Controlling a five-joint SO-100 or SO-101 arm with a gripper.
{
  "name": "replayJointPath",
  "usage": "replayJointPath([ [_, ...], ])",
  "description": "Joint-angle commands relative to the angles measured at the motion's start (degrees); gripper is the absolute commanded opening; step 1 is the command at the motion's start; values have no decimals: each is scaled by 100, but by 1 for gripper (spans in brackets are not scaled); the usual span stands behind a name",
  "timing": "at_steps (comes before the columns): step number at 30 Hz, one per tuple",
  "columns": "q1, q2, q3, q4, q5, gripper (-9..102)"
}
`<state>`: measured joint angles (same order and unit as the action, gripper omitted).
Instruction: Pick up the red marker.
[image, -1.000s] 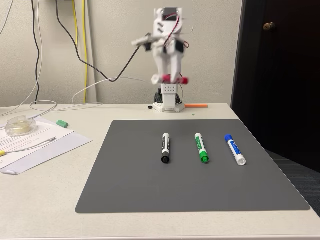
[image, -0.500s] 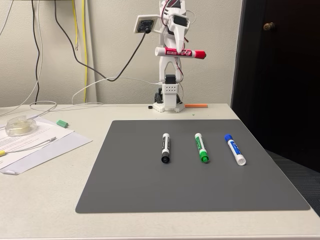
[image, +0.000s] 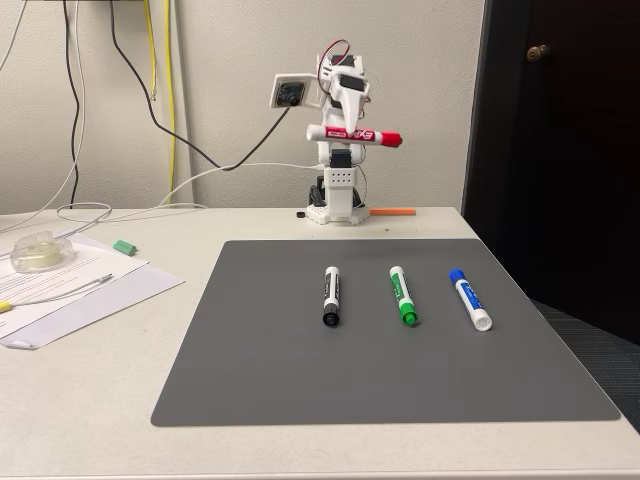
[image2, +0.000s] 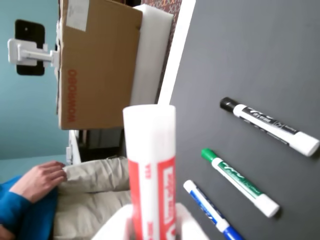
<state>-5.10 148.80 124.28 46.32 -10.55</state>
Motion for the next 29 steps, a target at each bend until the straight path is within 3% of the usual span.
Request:
replayJointPath([
  [1, 35, 211, -9, -237, 246, 3],
  [7, 325, 272, -62, -316, 1011, 3],
  [29, 475, 237, 0, -580, 1151, 3],
])
